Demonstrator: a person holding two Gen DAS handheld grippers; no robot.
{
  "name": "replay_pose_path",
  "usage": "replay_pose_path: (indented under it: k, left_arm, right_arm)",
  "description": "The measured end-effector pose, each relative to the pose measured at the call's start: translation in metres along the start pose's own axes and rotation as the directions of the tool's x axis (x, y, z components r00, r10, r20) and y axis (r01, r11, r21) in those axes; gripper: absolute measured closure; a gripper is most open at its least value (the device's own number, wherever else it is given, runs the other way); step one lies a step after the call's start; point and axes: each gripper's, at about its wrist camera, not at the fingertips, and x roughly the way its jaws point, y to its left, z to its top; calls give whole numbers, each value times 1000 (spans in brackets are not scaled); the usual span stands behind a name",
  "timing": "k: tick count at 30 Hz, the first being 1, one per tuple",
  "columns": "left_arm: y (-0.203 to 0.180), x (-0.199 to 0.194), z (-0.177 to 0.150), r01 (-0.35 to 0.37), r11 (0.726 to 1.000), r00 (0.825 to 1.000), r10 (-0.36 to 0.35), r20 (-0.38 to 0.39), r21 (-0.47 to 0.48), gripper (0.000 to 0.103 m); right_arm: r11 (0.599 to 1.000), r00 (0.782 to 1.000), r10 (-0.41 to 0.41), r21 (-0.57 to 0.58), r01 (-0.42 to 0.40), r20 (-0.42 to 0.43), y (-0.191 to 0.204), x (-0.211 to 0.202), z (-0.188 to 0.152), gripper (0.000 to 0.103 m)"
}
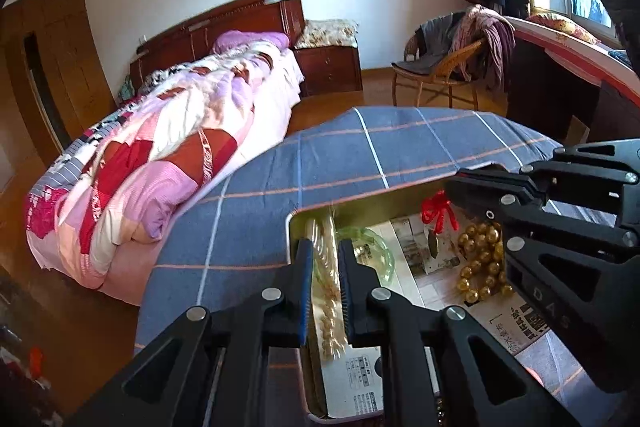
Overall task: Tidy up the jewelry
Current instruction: 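Lower the pearls into the tin with the left tool while the right tool drops the red ribbon in, then open both tools and withdraw them from the tin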
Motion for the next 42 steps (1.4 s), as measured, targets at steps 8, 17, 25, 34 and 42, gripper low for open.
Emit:
replay_pose_path:
  k: [8,17,25,34,42]
  left_arm:
    - [7,-14,-5,-28,999,999,28,25,-15,44]
    - [7,-26,-12,-36,999,999,36,23,-28,44]
    - [6,-41,-18,-36,998,999,38,29,-43,44]
    - [9,-50,-34,-45,996,999,44,-7,-75,43]
    - [14,-66,-49,-51,994,999,49,-23,-97,43]
  right_arm:
    - [1000,1000,-16,12,16,5,-6,-5,-3,57]
    - [999,999,-34,-18,34,14,2,-16,-7,57]
    - [999,999,-38,-12,38,20,6,-26,-11,56]
    - [999,999,-38,-20,38,12,15,-36,-21,53]
    - [999,999,-33,-24,34,12,23,-45,-31,52]
